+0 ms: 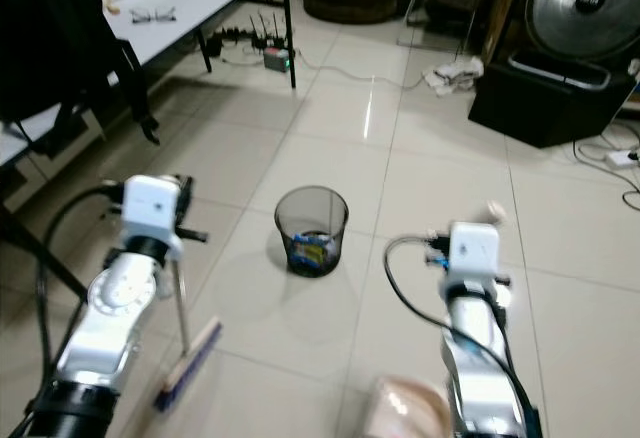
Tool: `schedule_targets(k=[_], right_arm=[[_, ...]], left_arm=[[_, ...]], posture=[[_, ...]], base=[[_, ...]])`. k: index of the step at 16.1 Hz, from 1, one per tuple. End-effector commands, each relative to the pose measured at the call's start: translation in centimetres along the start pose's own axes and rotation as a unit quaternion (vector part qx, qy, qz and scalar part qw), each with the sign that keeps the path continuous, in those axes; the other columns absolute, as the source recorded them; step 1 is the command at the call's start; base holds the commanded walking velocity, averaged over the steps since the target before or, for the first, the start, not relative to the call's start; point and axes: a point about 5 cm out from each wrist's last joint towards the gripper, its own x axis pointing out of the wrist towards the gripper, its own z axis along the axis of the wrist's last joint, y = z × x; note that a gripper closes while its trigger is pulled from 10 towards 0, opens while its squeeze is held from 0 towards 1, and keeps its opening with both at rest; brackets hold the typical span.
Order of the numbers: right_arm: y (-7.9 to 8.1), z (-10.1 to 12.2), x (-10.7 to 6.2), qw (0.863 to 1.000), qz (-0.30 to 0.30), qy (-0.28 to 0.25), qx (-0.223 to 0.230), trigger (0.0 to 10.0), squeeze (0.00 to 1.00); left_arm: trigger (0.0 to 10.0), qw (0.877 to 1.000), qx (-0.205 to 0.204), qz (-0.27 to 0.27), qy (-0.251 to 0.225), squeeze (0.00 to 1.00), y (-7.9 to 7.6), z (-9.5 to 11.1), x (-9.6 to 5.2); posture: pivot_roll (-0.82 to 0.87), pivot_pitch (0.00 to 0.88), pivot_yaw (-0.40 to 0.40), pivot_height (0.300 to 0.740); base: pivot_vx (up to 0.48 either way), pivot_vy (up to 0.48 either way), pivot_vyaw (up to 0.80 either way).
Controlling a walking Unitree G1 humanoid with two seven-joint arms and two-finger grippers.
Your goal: Sweep floor
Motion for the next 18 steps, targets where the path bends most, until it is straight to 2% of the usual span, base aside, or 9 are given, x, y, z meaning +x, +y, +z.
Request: schedule_targets(k=[1,3,4,6,8,11,15,16,18], right_arm=[[-0.1,2.0,0.5,0.999,0.008,-0.036,0.015,10.0,0.00],[0.6,3.7,1.0,0.997,0.029,-0.067,0.015,10.0,0.00],[1.0,4.7,1.3,0.995,0.042,-0.083,0.027,10.0,0.00],[1.6,5.2,1.5,0.993,0.062,-0.092,0.037,10.0,0.00],[2.3,5.1,1.4,0.992,0.082,-0.090,0.045,10.0,0.00],[3.3,4.9,1.0,0.990,0.098,-0.082,0.061,10.0,0.00],[3.5,4.7,0.9,0.990,0.101,-0.082,0.049,10.0,0.00],[3.4,4.5,0.9,0.991,0.099,-0.084,0.032,10.0,0.00],[3.2,3.9,0.9,0.993,0.091,-0.077,0.016,10.0,0.00]], left_arm=[[10.0,1.000,-0.015,0.009,-0.017,0.00,-0.1,0.9,0.0],[10.0,0.998,-0.047,0.027,-0.020,0.00,0.2,1.3,-0.2],[10.0,0.998,-0.042,0.030,-0.023,0.00,0.2,1.4,-0.4],[10.0,0.998,-0.038,0.035,-0.028,0.00,0.4,1.6,-0.5],[10.0,0.997,-0.039,0.044,-0.041,0.00,0.7,2.0,-0.4],[10.0,0.997,-0.041,0.051,-0.041,0.00,0.9,2.3,-0.4],[10.0,0.998,-0.038,0.042,-0.037,0.00,0.6,2.3,-0.3],[10.0,0.998,-0.037,0.039,-0.035,0.00,0.4,2.3,-0.3],[10.0,0.998,-0.034,0.032,-0.034,0.00,0.1,2.3,-0.3]], posture=[[-0.03,0.014,0.052,0.740],[-0.03,0.016,0.047,0.740],[-0.03,0.014,0.044,0.740],[-0.02,0.014,0.040,0.740],[-0.02,0.015,0.038,0.740],[-0.02,0.015,0.039,0.740],[-0.02,0.017,0.042,0.740],[-0.02,0.016,0.043,0.740],[-0.02,0.018,0.042,0.740]], base=[[0.000,0.000,0.00],[0.000,0.000,0.00],[0.000,0.000,0.00],[0.000,0.000,0.00],[0.000,0.000,0.00],[0.355,0.000,0.70],[0.386,0.000,0.80],[0.386,0.000,0.80],[0.390,0.000,0.00]])
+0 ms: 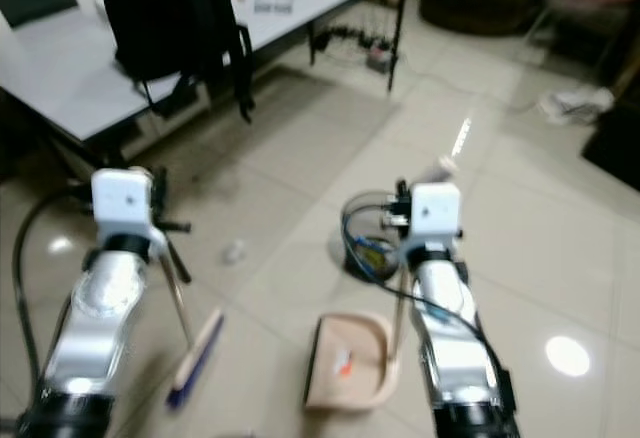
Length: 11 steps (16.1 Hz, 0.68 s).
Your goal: Sweep floor
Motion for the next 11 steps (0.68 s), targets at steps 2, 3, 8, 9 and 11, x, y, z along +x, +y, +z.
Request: schedule_targets(k=[2,3,8,9,11], right_arm=[[0.07,0.27,0.18,1.000,-0.003,-0.009,-0.015,10.0,0.00],[0.09,0.27,0.18,1.000,-0.004,-0.009,-0.015,10.0,0.00],[0.50,0.11,0.32,1.000,0.008,-0.006,-0.014,10.0,0.00],[0.56,0.03,0.33,1.000,0.010,-0.004,-0.011,10.0,0.00],[0.66,-0.12,0.32,1.000,0.012,0.001,0.000,10.0,0.00]], left_arm=[[10.0,1.000,0.004,0.000,-0.019,0.00,0.34,0.93,0.24],[10.0,1.000,0.004,0.001,-0.018,0.00,0.37,0.92,0.26],[10.0,1.000,0.004,0.004,-0.019,0.00,0.43,1.11,0.55],[10.0,1.000,0.004,0.005,-0.019,0.00,0.45,1.09,0.55],[10.0,1.000,0.007,0.007,-0.019,0.00,0.52,1.08,0.55]], posture=[[-0.02,0.018,0.042,0.740],[-0.01,0.018,0.044,0.740],[-0.01,0.014,0.045,0.740],[-0.01,0.010,0.045,0.740],[-0.01,0.008,0.045,0.740]], base=[[0.390,0.000,0.00],[0.390,0.000,0.00],[0.388,0.000,0.00],[0.390,0.000,0.00],[0.388,0.000,0.56]])
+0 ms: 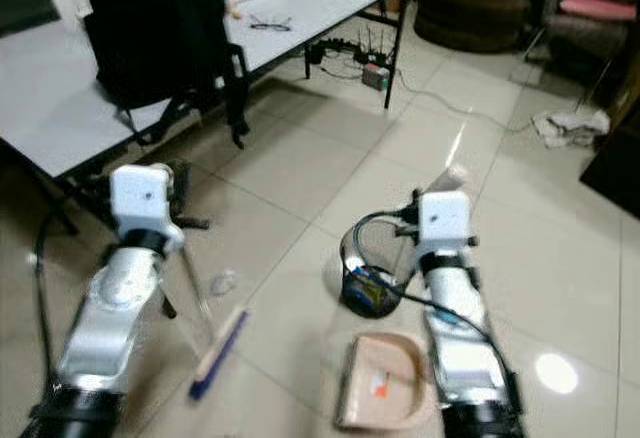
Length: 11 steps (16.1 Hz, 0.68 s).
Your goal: Sweep floor
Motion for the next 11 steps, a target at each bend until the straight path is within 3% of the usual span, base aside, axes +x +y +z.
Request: schedule_targets(k=[1,5,11], right_arm=[[0.01,0.87,0.21,1.000,0.004,-0.019,0.015,10.0,0.00],[-0.05,0.78,0.27,1.000,0.000,-0.019,0.023,10.0,0.00],[-0.20,0.78,0.14,0.999,-0.011,-0.028,0.036,10.0,0.00]], left_arm=[[10.0,1.000,0.010,0.007,-0.016,0.00,0.15,0.74,0.26],[10.0,1.000,0.012,0.008,-0.017,0.00,0.21,0.75,0.30],[10.0,1.000,0.008,0.004,-0.017,0.00,-0.13,0.66,0.50]], posture=[[-0.01,0.006,0.044,0.740],[-0.01,0.000,0.045,0.740],[-0.01,0.000,0.049,0.740]], base=[[0.390,0.000,0.80],[0.390,0.000,0.80],[0.387,0.000,0.00]])
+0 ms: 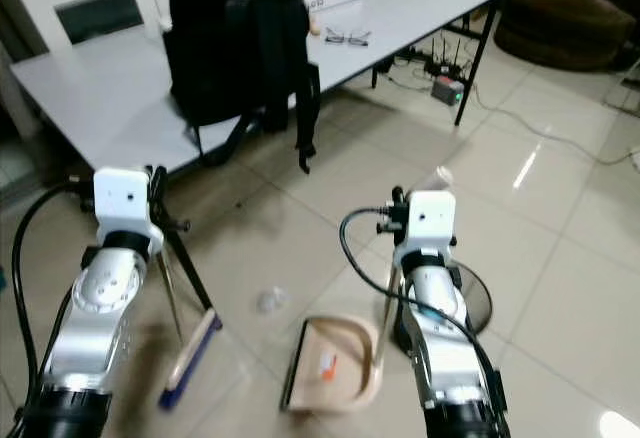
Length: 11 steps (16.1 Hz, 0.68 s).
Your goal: Sweep floor
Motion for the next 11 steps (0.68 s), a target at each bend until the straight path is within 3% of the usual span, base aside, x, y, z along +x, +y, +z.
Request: schedule_targets(k=[1,11], right_arm=[[-0.88,0.74,0.16,1.000,-0.014,-0.020,-0.012,10.0,0.00],[-0.69,0.93,0.50,0.999,-0.006,-0.029,-0.015,10.0,0.00]], left_arm=[[10.0,1.000,-0.006,-0.011,-0.020,0.00,-0.81,0.91,0.33],[10.0,1.000,-0.010,-0.015,-0.019,0.00,-1.18,0.80,0.43]], posture=[[-0.01,0.000,0.050,0.740],[-0.01,0.005,0.050,0.740]], base=[[0.382,0.000,0.00],[0.388,0.000,0.00]])
